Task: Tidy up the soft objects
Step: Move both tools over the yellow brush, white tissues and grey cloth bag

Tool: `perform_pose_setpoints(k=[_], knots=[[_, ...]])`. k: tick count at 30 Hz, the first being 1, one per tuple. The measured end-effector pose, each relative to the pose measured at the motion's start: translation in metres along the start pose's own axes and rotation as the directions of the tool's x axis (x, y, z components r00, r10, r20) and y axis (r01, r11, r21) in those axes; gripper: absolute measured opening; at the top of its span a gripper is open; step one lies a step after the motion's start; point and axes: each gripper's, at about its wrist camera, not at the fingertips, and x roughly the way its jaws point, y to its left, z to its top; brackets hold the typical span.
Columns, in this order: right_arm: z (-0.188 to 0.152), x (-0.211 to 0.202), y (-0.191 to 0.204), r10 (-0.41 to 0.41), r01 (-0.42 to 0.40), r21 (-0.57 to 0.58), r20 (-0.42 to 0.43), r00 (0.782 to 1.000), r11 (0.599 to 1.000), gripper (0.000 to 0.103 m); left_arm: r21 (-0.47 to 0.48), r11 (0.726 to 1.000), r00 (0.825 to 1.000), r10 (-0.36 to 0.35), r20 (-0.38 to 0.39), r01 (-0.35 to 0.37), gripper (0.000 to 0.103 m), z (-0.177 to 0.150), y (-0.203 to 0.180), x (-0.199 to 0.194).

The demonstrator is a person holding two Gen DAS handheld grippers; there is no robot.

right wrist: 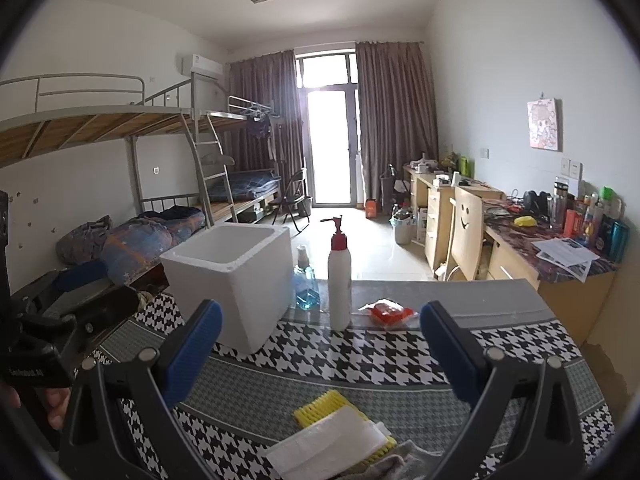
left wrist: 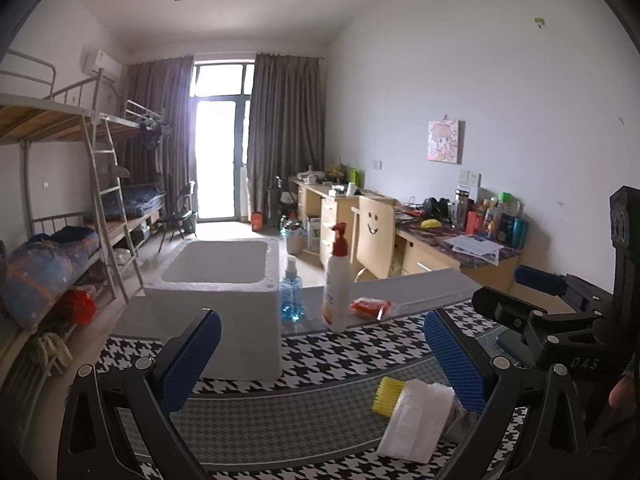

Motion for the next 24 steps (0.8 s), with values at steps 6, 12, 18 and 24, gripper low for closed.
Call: perform_pose_setpoints(k=[6, 12, 18, 24], knots=[[-0.009, -0.005, -0.007, -0.024, 0.024, 0.012, -0.004, 1.000, 1.000, 0.101, -0.003, 1.000, 1.000, -0.020, -0.011, 0.019, 0.102, -0.007, -0.004, 0.003], [-0.019, -0.011, -0.011, -0.048, 0.049, 0.015, -0.011, 0.999, 0.999, 0.101, -0.008, 0.998, 0.997, -0.061, -0.042, 0.061, 0.102, -0.016, -0.007, 0.008], [-0.027, -0.015, -0.018, -0.074, 0.074, 0.023, -0.014, 0.997, 0.997, 0.101, -0.005, 0.996, 0.995, -0.089, -0.051, 0.089, 0.102, -0.021, -0.016, 0.011], [-0.033, -0.017, -0.021, -0.087, 0.088, 0.030, -0.021, 0.996, 0.996, 0.101, -0.008, 0.994, 0.991, -0.108, -0.077, 0.108, 0.102, -0.026, -0.023, 0.017]])
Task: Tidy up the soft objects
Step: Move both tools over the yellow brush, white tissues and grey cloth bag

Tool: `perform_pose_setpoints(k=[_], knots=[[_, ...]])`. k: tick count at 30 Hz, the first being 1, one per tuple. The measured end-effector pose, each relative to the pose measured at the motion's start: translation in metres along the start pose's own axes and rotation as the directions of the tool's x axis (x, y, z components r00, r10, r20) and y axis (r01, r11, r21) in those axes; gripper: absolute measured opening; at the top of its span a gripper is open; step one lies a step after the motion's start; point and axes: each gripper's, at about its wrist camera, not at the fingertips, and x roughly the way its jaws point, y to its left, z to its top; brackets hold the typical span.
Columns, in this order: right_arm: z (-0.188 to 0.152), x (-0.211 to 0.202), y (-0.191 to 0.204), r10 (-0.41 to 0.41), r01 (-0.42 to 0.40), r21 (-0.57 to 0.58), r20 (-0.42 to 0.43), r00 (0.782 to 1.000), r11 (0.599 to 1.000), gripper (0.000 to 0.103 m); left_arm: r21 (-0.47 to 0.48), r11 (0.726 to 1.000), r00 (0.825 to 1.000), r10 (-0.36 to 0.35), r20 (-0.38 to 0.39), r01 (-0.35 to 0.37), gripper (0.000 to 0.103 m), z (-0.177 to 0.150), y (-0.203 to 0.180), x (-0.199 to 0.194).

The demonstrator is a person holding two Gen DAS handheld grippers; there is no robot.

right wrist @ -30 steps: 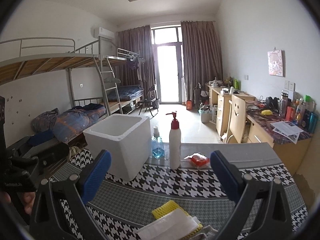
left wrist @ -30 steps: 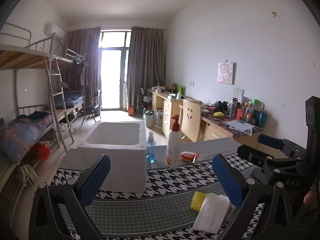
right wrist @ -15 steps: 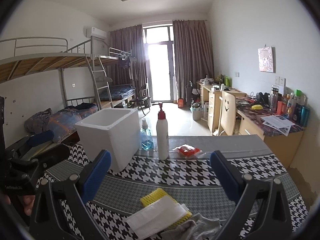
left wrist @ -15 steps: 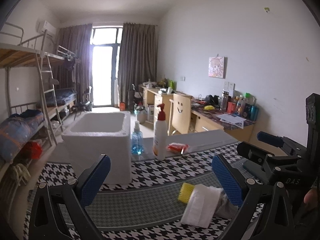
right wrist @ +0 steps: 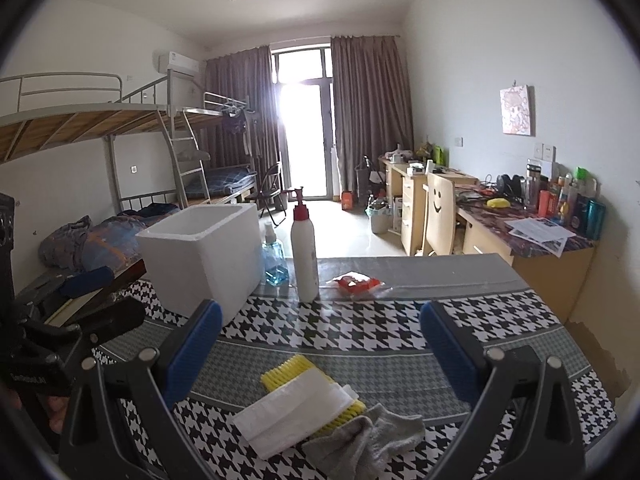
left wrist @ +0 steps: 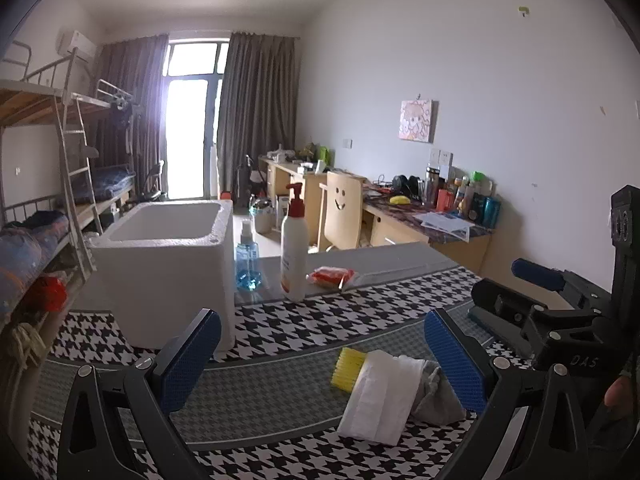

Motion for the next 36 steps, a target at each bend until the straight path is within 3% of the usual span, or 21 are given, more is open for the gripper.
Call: perform_pose_setpoints(k=[36], knots=[[-0.048, 0.003, -0.028, -0.067, 0.070, 0.033, -0.090, 0.994, 0.997, 0.101, 0.034, 0.996, 0.982, -0.078, -0.173, 0.085, 0.102, -0.037, -0.029, 0.048]])
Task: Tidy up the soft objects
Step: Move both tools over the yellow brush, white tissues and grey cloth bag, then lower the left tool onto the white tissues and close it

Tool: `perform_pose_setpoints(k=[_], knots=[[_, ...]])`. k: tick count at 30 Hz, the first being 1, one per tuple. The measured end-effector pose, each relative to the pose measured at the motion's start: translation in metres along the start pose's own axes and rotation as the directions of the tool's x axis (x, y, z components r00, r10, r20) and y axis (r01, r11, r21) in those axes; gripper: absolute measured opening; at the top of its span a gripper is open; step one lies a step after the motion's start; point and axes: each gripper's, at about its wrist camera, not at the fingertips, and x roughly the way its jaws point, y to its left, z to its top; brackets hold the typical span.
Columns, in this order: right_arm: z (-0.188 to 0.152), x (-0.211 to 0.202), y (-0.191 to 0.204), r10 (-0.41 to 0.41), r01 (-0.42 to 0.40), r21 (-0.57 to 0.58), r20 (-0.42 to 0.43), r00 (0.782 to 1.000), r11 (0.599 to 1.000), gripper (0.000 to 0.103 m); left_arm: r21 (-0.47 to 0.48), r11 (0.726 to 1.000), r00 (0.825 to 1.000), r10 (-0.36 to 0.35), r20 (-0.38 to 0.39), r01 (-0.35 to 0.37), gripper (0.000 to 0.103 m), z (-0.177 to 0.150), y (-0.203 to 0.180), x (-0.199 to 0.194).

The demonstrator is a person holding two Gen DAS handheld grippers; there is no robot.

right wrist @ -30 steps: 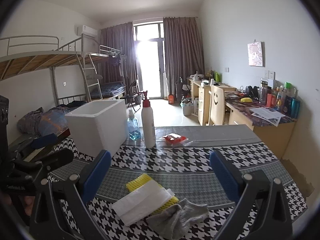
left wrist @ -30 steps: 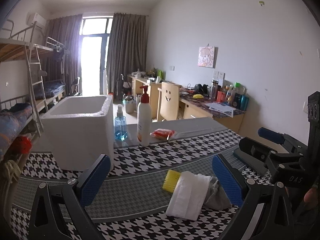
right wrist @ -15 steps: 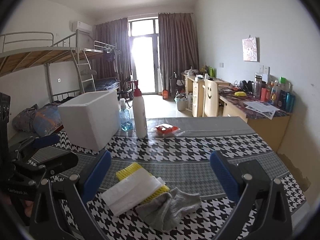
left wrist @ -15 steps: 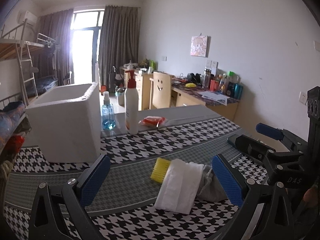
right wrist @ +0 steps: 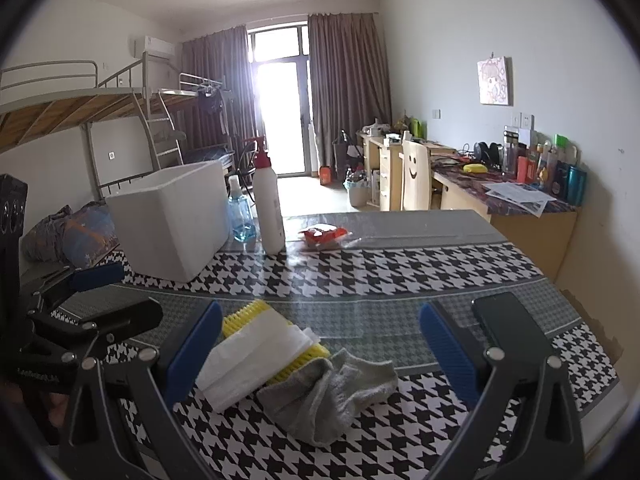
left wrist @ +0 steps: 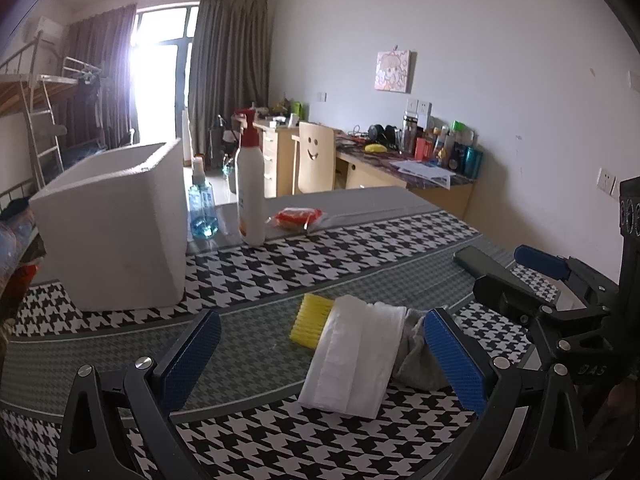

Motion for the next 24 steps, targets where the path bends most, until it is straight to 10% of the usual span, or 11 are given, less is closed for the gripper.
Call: perform_pose_setpoints(k=[24], knots=[[-0.019, 0.014, -0.015, -0.028, 0.031, 0.034, -0.087, 0.996, 0.999, 0.101, 0.007, 0.999, 0.987, -0.046, -0.154, 0.047, 0.101, -0.021, 0.000, 0.044]])
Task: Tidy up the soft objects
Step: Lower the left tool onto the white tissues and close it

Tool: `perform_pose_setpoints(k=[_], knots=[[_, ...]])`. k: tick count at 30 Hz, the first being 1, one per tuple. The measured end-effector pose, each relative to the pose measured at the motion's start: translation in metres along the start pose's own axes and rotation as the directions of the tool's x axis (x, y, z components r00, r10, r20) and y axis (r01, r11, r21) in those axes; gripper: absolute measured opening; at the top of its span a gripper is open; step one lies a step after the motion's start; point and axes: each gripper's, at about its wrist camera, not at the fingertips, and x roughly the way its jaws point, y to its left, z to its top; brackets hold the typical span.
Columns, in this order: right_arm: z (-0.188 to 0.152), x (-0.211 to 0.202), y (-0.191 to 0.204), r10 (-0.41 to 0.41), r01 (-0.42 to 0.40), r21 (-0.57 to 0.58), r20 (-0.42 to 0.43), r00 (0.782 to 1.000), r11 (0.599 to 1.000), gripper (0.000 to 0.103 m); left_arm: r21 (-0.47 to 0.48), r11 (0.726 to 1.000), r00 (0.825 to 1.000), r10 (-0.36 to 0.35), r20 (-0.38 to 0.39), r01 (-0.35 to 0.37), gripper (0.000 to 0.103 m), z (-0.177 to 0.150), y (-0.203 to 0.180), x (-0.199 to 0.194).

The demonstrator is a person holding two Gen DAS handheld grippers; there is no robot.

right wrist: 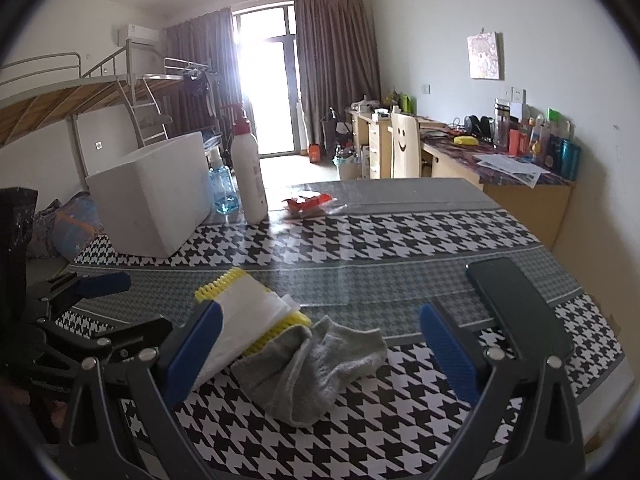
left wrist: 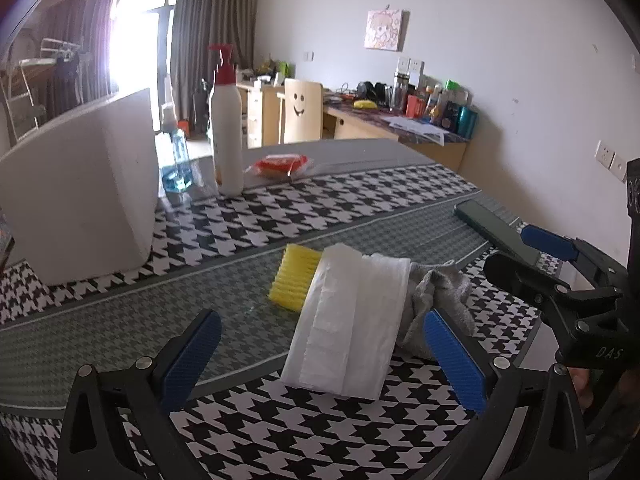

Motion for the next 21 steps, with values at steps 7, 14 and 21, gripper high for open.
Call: perform_pose_setpoints(k=[7, 14, 21], knots=[[-0.011, 0.009, -0.004, -0.001, 0.002, 0.015, -0.045, 0.999, 1.000, 0.101, 0.013, 1.000, 0.998, -0.020, -0.063, 0.020, 0.090, -0.005, -0.005, 0.014], [-0.017, 0.013, -0.006, 0.005, -0.004, 0.022, -0.070, 0.998, 1.000, 0.101, 0.039, 0.998, 0.993, -0.037, -0.115, 0.042, 0.078, -0.009, -0.012, 0.023], [-0.023, 0.014, -0.009, 0.004, -0.002, 0.029, -0.088, 0.996, 1.000, 0.101, 0.052, 0.997, 0.988, -0.042, -0.150, 0.050, 0.066, -0.013, -0.015, 0.029]])
